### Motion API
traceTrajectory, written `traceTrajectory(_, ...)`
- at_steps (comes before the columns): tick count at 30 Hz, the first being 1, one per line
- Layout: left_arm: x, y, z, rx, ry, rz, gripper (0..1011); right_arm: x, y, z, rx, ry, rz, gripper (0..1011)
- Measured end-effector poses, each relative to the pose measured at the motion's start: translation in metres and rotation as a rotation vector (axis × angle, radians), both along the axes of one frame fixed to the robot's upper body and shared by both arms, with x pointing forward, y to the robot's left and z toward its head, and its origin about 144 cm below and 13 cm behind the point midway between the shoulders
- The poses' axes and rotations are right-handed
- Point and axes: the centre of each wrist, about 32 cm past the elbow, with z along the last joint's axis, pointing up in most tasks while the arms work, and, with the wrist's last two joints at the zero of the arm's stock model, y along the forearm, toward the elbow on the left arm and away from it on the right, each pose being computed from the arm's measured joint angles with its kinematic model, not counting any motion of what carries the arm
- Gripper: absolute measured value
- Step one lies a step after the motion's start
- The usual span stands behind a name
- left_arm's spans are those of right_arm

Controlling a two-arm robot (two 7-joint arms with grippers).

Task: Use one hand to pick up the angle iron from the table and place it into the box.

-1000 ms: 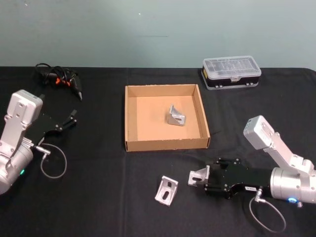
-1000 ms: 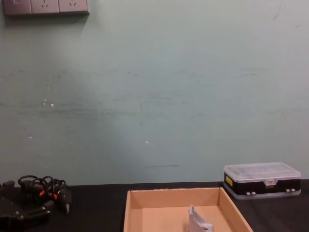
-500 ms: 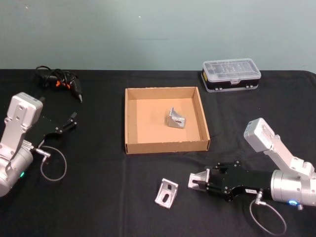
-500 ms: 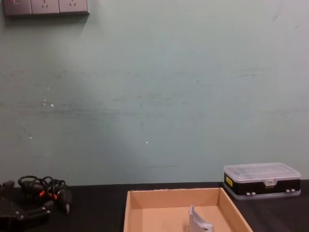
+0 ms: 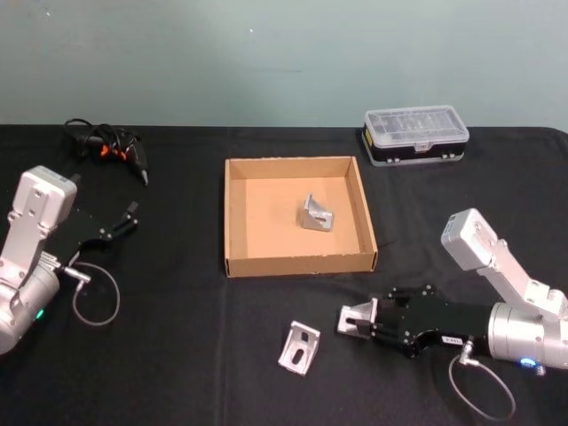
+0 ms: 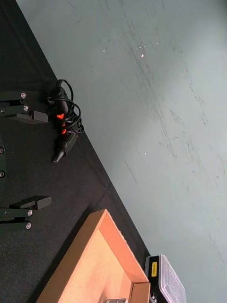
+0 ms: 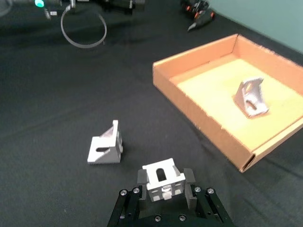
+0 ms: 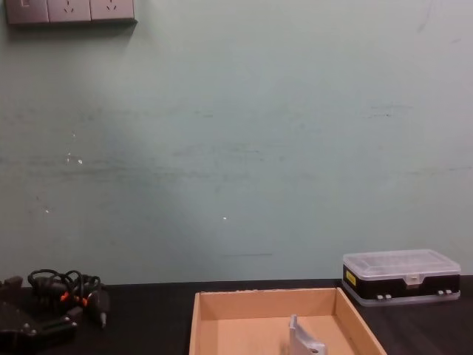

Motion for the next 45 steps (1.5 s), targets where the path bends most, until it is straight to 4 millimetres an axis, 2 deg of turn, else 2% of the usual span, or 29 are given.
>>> traceTrajectory(10,0.0,0.0,0.0,0.0,0.0,0.0,1000,-0.006,0.009,0.03,0.066,-0.043,-0.04,451)
traceTrajectory(17,0.0,0.0,0.0,0.0,0.0,0.0,1000,0.006,0.027,0.045,0.076,-0.052,-0.113,451)
traceTrajectory(33,0.0,0.0,0.0,0.0,0.0,0.0,1000,0.064,0.071,0.044,0.061,-0.044,-0.35,451)
traceTrajectory(45,0.0,0.0,0.0,0.0,0.0,0.0,1000,0.086,0.089,0.03,0.032,-0.016,-0.433,451)
